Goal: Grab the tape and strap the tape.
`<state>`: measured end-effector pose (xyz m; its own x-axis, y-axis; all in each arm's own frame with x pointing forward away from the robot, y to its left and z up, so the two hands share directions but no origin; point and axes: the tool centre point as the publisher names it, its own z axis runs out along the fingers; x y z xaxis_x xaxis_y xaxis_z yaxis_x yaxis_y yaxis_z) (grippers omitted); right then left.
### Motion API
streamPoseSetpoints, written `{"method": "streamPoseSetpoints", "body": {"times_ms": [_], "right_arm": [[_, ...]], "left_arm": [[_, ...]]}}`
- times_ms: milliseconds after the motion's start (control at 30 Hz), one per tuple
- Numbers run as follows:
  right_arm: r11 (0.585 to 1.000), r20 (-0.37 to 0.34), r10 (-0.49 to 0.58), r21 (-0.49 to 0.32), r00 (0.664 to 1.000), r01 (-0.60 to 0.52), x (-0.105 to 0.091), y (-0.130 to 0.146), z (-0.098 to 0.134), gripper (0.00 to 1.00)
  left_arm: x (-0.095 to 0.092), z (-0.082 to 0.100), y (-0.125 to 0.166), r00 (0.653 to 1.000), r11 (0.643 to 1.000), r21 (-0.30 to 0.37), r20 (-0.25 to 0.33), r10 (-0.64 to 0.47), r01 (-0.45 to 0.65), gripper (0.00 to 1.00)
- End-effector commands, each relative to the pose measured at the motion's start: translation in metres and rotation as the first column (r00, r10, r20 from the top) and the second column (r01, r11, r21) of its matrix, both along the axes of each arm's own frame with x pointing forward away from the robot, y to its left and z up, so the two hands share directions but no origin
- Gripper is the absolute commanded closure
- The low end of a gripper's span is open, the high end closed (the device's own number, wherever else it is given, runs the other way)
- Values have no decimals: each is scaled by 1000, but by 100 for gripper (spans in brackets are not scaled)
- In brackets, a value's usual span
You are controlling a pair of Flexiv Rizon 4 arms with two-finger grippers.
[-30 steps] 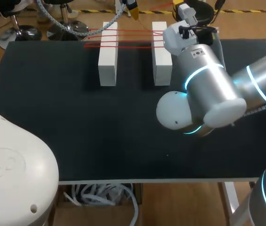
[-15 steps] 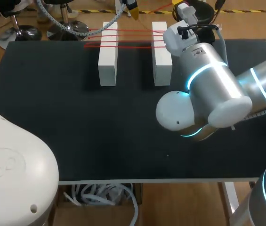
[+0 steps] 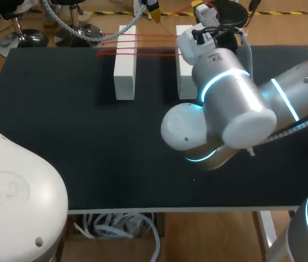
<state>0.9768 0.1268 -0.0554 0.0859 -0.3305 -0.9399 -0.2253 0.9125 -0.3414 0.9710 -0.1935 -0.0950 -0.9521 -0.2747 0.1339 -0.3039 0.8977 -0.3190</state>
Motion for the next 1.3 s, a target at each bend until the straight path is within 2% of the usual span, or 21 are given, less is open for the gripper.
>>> {"method": "streamPoseSetpoints", "body": {"times_ms": [33, 567, 1000, 1300], "right_arm": [[998, -50, -55, -22, 997, 54, -3, 11, 1, 100], [997, -71, -75, -33, 995, 73, 3, 23, 3, 100], [998, -89, -69, -19, 994, 68, 23, 7, 8, 100], [998, -85, -65, 13, 994, 66, 22, 0, 8, 100]], "left_arm": [[0, 1, 0, 1000, 1000, 3, -1, 1, -1, 100], [0, 1, 0, 1000, 1000, 3, -1, 1, -1, 100], [0, 1, 0, 1000, 1000, 3, -1, 1, -1, 100], [0, 1, 0, 1000, 1000, 3, -1, 1, -1, 100]]}}
